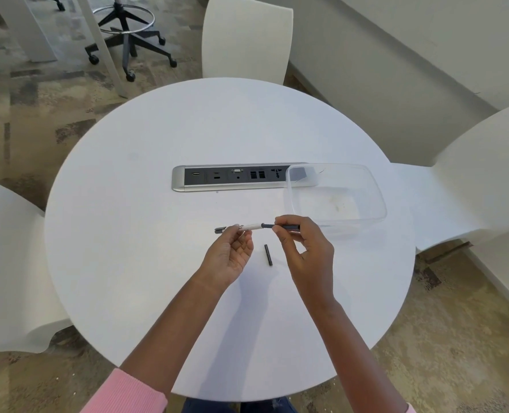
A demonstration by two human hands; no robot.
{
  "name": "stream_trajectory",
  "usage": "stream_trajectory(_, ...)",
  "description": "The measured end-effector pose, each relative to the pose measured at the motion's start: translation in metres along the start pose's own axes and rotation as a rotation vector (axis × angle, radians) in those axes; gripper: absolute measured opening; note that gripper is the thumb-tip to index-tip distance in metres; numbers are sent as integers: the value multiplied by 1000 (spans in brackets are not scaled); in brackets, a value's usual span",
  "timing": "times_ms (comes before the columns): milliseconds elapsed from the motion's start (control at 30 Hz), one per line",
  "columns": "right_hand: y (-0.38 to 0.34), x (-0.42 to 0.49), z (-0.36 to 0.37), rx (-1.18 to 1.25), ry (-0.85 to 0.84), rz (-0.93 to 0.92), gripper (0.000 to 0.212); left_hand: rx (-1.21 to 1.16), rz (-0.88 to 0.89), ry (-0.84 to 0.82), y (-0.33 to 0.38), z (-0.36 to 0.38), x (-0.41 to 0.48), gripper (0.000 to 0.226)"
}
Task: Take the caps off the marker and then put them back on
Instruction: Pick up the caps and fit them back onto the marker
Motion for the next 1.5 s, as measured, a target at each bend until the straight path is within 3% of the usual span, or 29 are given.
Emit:
stream_trajectory(233, 4, 6, 8, -117, -185, -3, 25, 90, -81, -26, -7, -1, 1, 18)
stream_trajectory(367, 8, 3, 8, -115, -178, 37, 43, 50, -104, -24, -7, -2, 2, 16)
stream_trajectory(733, 12, -10, 20, -350, -228, -78, 35, -4, -106, -32, -6, -4, 6, 16)
stream_trajectory(933, 44, -11, 20, -179, -166, 131, 29, -12, -96, -13, -1, -11, 7, 17)
stream_trajectory(1167, 106, -23, 41, -341, -352, 545, 23, -43, -91, 12, 4, -18, 7, 16)
stream_trajectory(1333, 116, -26, 53, -430, -384, 648, 29, -50, -96, 17, 4, -21, 5, 16)
stream_trajectory(1500, 115, -22, 56, -454, -363, 644, 16, -47, -126, 6, 5, -23, 3, 23)
Point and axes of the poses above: each hand's wrist, its own x-axis towards the middle knuckle, its own z-axis out of the palm, y = z × x, the point moved 4 cm from there along x, towards the middle knuckle, and after that the axes turned 8 degrees about -y, right-handed, at the moved point
